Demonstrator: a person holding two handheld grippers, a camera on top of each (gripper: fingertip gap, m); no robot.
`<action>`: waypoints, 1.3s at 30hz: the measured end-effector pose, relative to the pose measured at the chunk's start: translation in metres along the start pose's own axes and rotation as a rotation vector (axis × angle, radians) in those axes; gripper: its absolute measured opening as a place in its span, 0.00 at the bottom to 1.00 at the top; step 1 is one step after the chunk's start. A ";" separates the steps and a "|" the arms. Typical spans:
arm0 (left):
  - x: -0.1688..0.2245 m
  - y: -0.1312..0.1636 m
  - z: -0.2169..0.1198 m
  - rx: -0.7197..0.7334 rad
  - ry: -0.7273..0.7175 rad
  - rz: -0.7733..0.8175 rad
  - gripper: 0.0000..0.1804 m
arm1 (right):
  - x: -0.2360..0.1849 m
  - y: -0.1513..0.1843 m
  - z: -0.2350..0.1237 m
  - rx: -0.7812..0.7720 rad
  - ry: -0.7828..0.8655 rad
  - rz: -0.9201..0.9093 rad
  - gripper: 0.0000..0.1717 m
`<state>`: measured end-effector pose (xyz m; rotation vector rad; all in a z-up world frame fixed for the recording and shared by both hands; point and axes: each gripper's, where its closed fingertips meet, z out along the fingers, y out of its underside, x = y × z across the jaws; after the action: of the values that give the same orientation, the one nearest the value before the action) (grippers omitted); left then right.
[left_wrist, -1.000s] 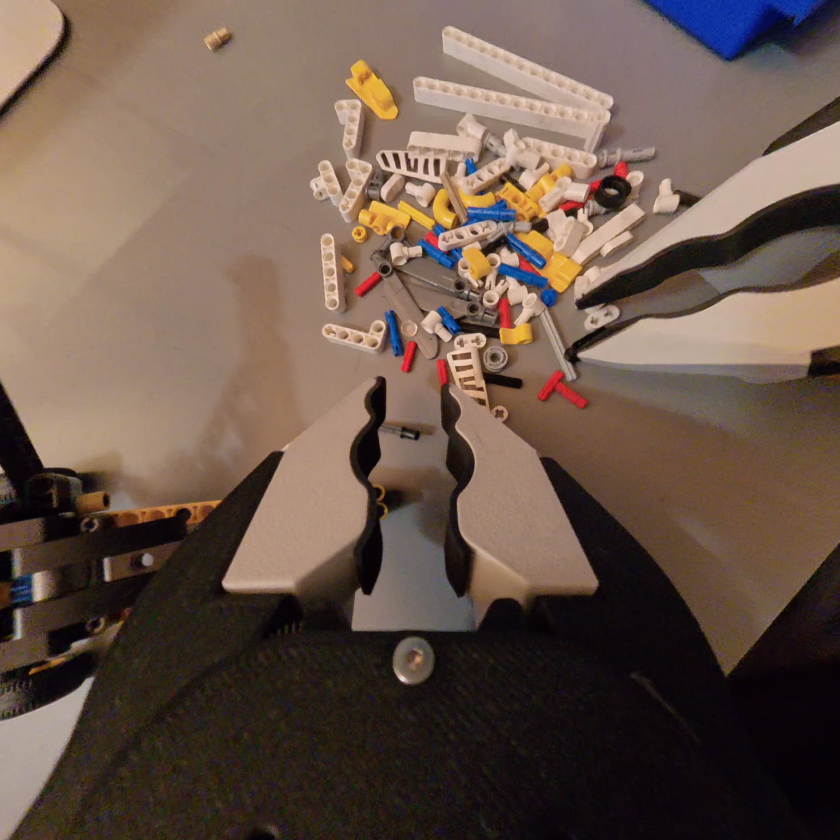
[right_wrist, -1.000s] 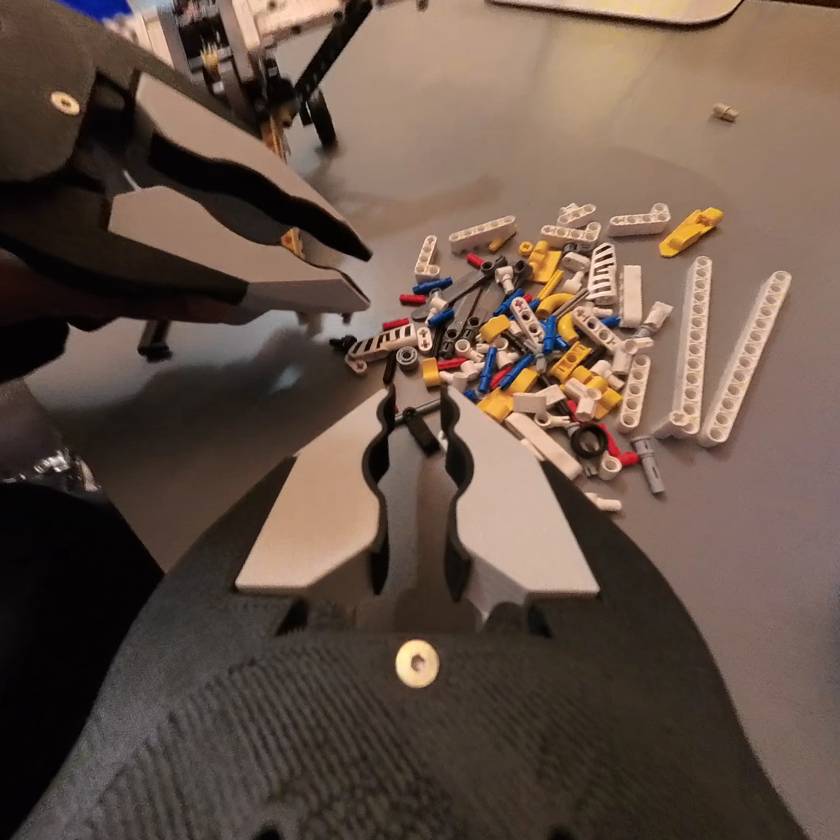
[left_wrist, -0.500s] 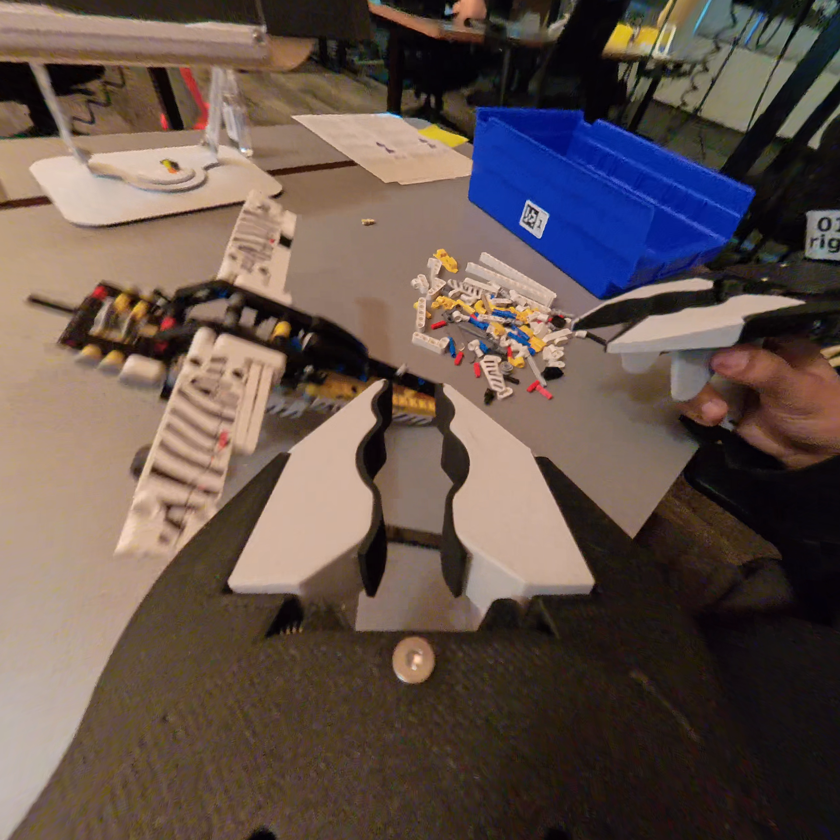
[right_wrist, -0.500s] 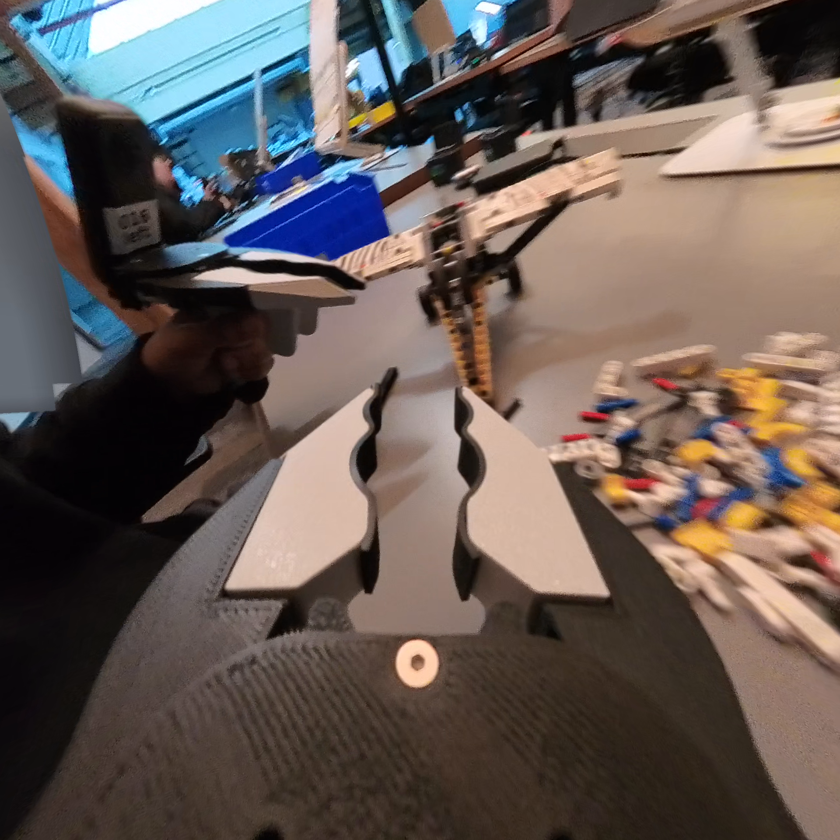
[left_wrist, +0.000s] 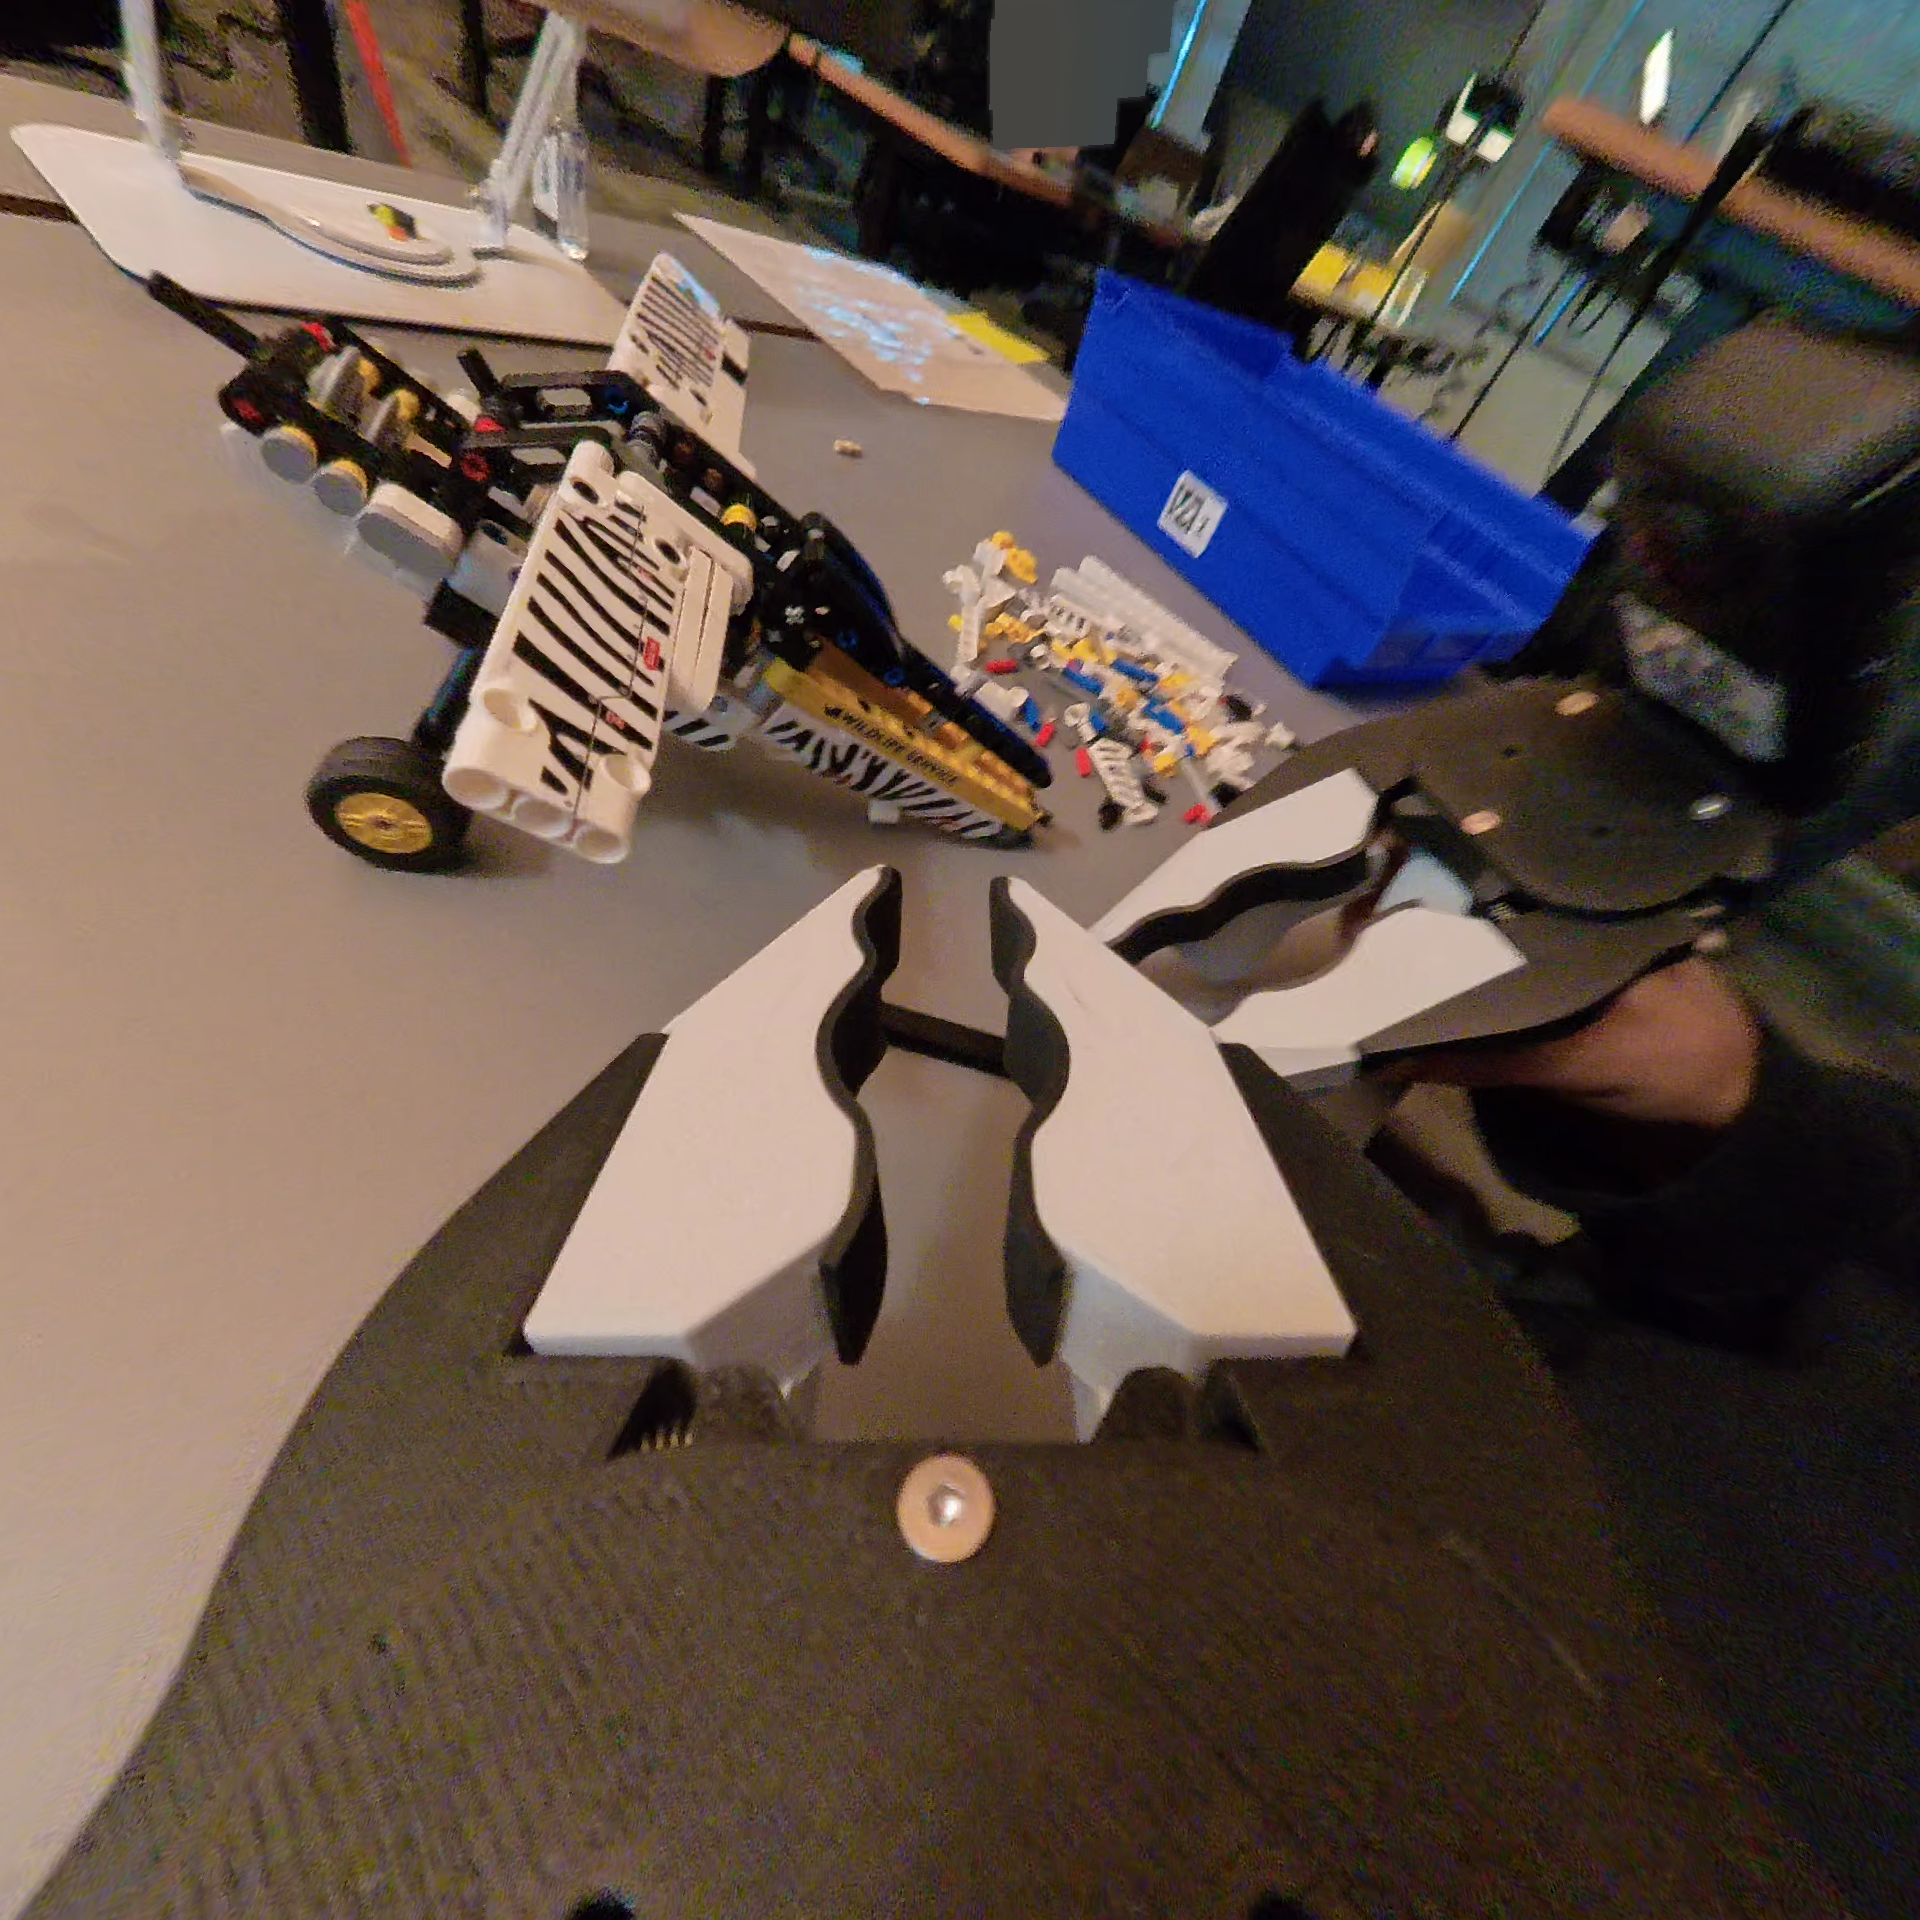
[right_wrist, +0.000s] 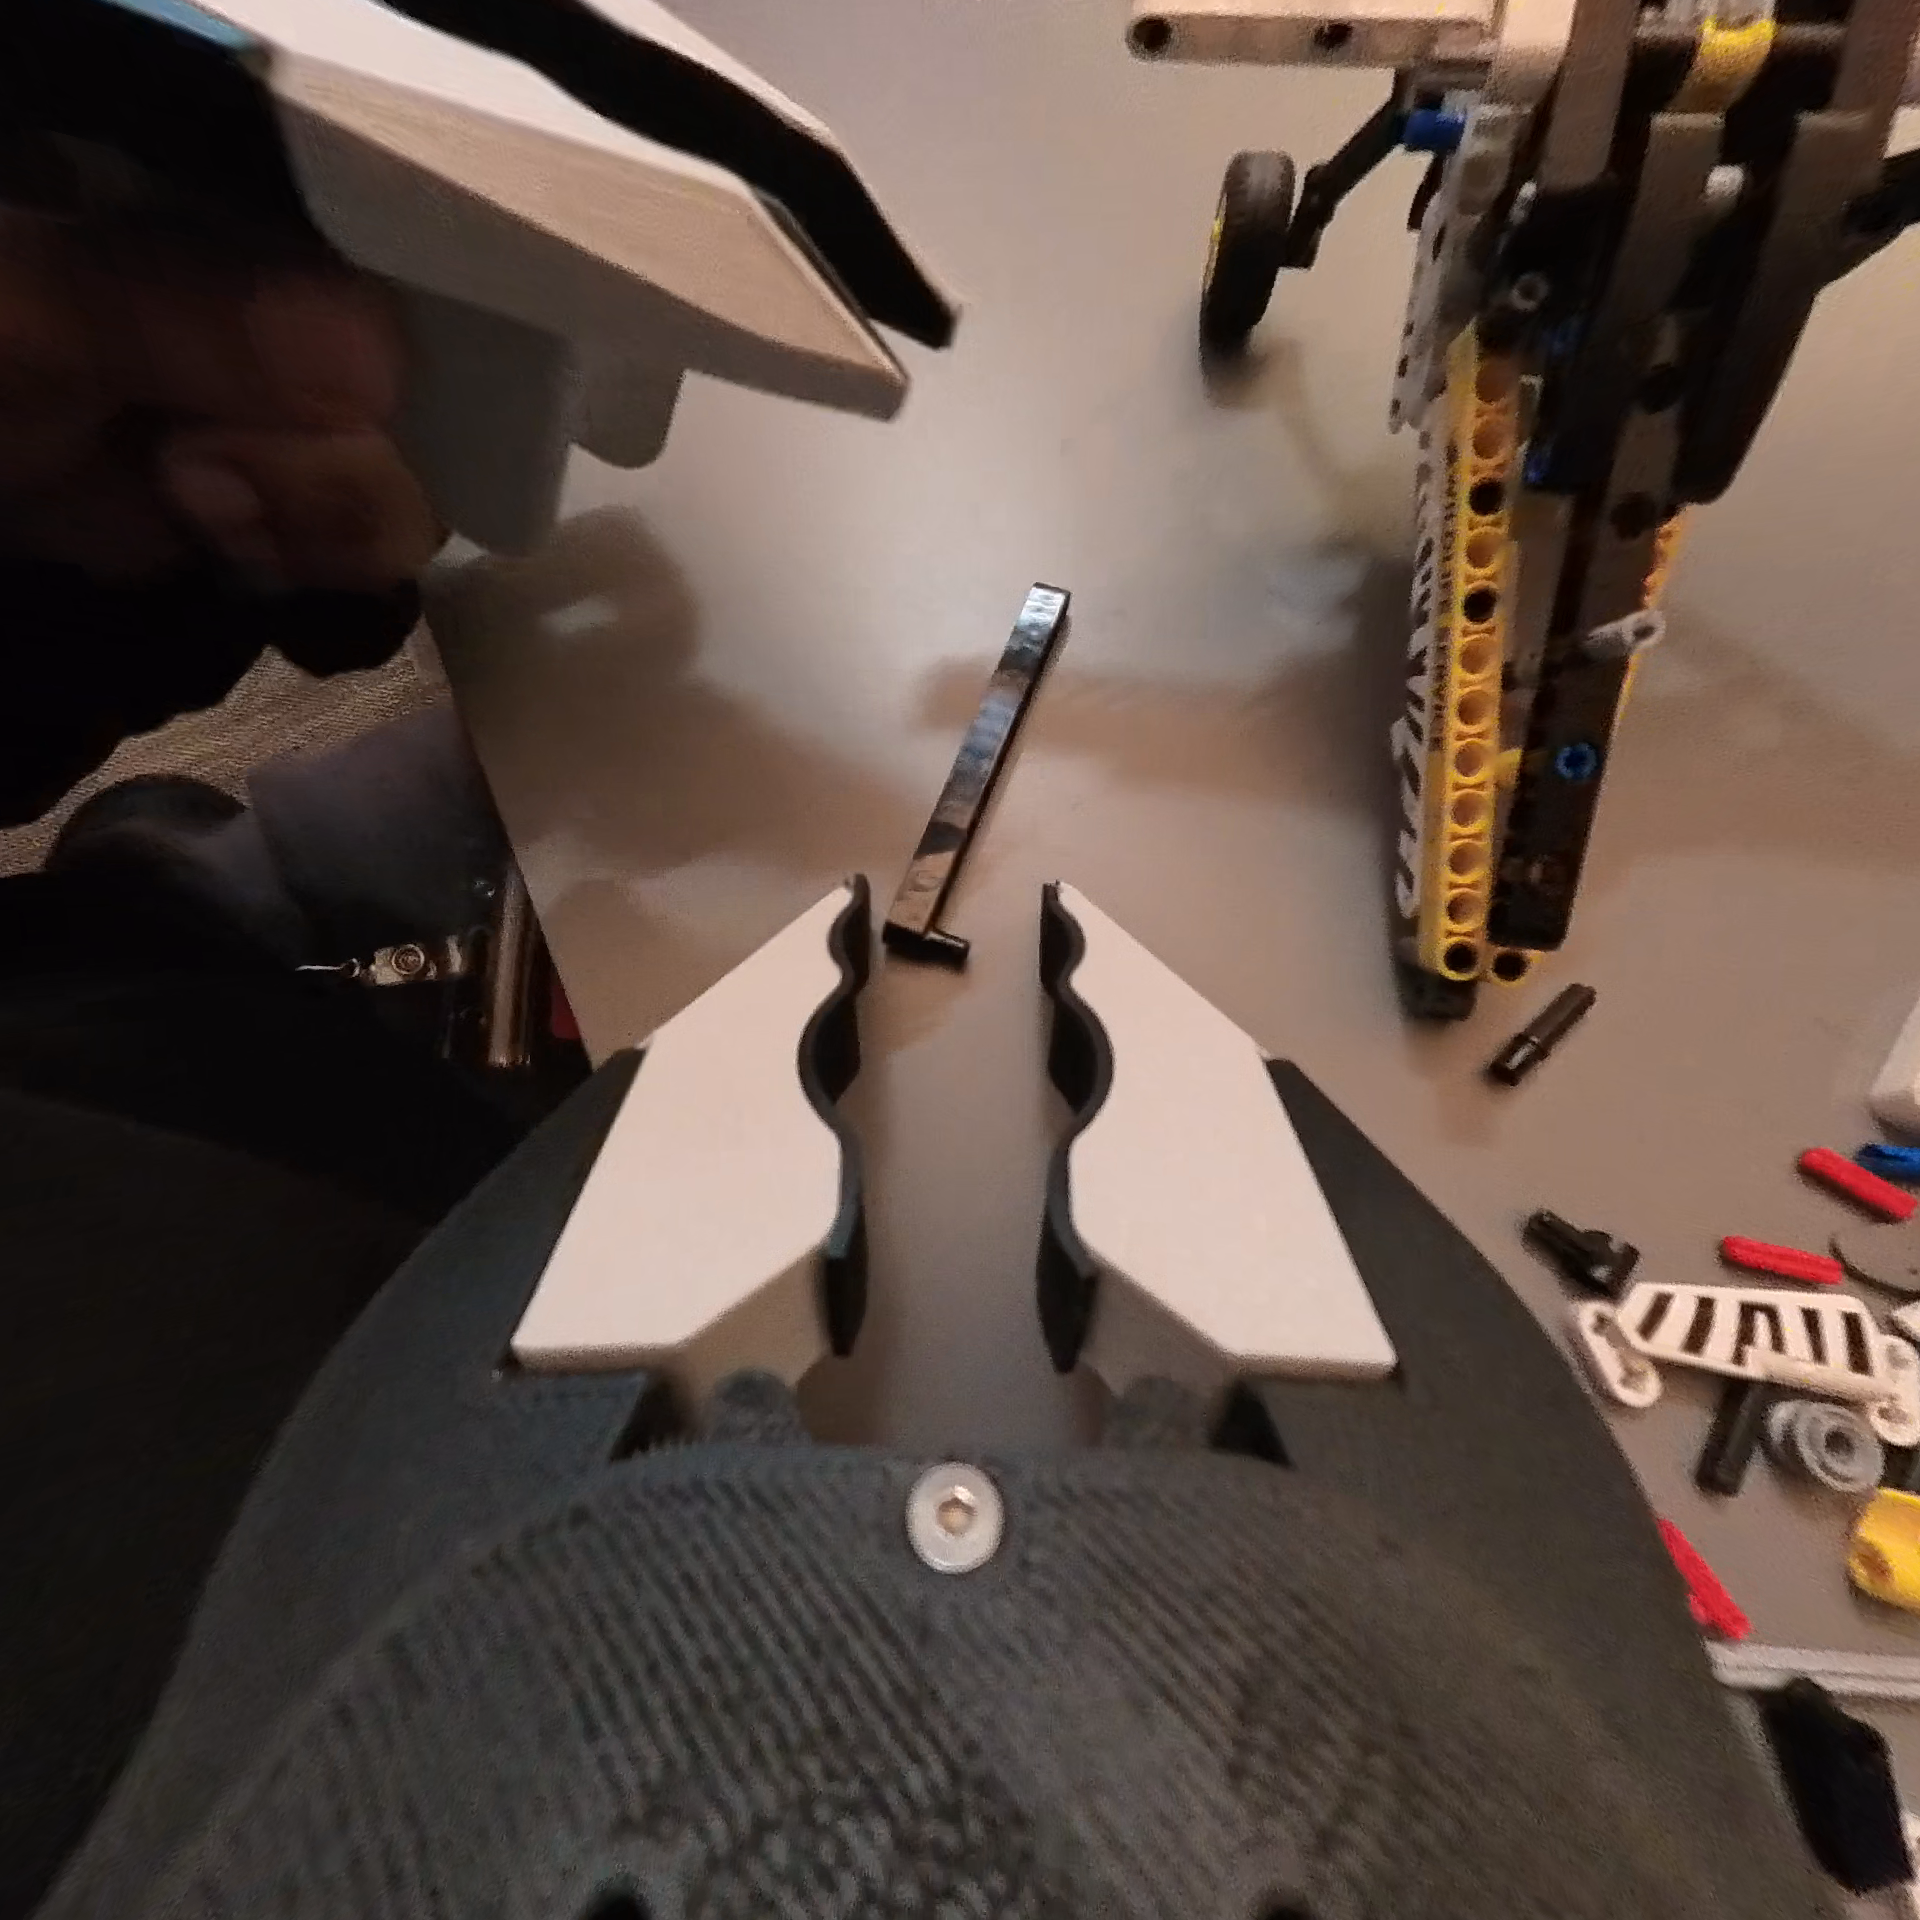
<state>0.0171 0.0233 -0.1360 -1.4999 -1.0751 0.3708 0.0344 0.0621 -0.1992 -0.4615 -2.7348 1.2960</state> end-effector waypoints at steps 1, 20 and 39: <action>0.003 -0.002 -0.001 0.022 0.033 -0.042 0.07 | 0.001 0.001 0.002 -0.012 -0.004 0.013 0.18; 0.013 -0.025 -0.016 0.264 0.160 -0.151 0.17 | -0.005 -0.058 -0.058 0.517 -0.549 0.533 0.03; 0.056 -0.031 -0.012 0.336 0.572 -0.568 0.01 | -0.013 -0.084 -0.083 0.692 0.170 -0.235 0.18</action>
<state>0.0429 0.0566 -0.0860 -0.8651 -0.8690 -0.2586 0.0436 0.0696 -0.0809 -0.1651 -1.9495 1.8849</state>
